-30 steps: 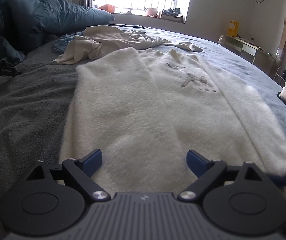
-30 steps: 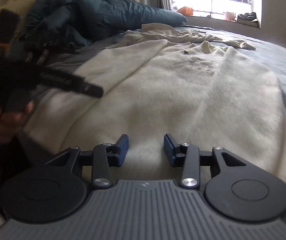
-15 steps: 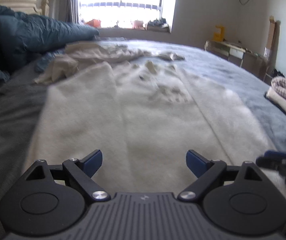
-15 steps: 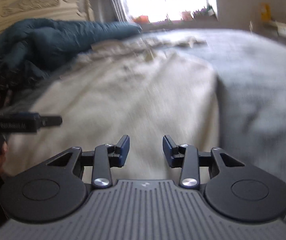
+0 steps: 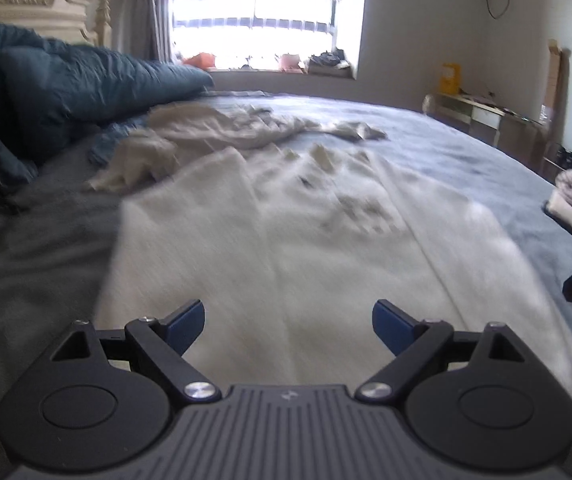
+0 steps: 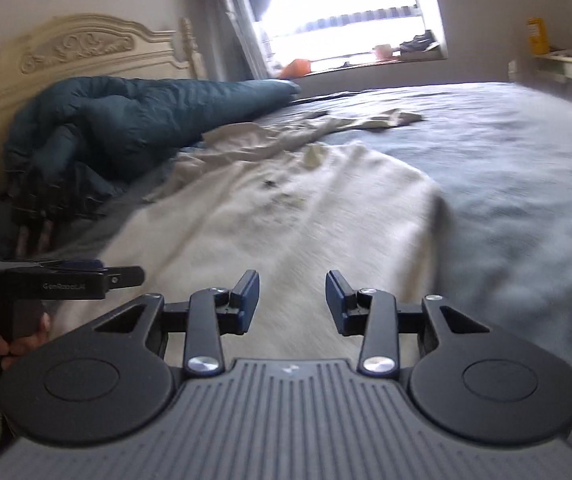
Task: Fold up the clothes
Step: 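Lift both tools off the smoothed fleece, then move both tools to the fleece neck edge and pinch it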
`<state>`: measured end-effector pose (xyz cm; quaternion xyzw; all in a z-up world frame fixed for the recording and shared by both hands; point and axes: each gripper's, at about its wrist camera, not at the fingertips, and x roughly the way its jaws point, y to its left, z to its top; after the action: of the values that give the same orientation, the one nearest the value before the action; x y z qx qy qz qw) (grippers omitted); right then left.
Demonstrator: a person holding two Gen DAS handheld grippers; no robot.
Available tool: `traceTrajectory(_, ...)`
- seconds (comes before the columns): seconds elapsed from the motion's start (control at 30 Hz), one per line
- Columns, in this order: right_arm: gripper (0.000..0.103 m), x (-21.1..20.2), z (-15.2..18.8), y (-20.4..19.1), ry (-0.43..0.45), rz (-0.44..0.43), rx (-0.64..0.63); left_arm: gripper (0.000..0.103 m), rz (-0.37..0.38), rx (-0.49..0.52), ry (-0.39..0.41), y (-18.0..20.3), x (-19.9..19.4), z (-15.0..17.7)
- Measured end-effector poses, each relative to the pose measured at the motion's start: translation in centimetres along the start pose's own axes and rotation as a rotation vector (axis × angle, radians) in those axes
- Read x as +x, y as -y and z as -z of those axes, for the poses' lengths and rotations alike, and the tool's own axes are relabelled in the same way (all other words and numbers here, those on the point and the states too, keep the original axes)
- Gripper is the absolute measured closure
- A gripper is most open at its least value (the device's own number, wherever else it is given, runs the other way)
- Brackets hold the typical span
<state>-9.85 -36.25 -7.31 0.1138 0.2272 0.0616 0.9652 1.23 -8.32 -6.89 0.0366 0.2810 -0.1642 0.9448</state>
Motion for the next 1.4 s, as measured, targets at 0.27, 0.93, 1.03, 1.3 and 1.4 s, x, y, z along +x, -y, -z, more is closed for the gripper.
traceTrajectory(0.27, 0.067, 6.2, -5.9, -0.4, 0.009, -0.039, -0.141, 0.007, -0.014, 0.038, 0.099, -3.9, 5.1, -8.3)
traceTrajectory(0.93, 0.062, 36.7, -21.1, 10.9, -0.245, -0.181, -0.193, 0.013, 0.128, 0.317, -0.120, -5.4, 35.5, -20.6)
traceTrajectory(1.03, 0.061, 39.8, -21.6, 12.7, -0.296, -0.182, -0.137, 0.016, 0.139, 0.373, -0.139, -5.4, 38.0, -20.5)
traceTrajectory(1.3, 0.058, 45.2, -20.9, 15.0, -0.421, -0.229, -0.040, 0.035, 0.283, 0.421, -0.196, -4.8, 41.4, -20.6)
traceTrajectory(1.4, 0.057, 46.0, -21.1, 15.4, -0.440, -0.261, -0.020, 0.039, 0.318, 0.419, -0.206, -4.4, 42.2, -21.1)
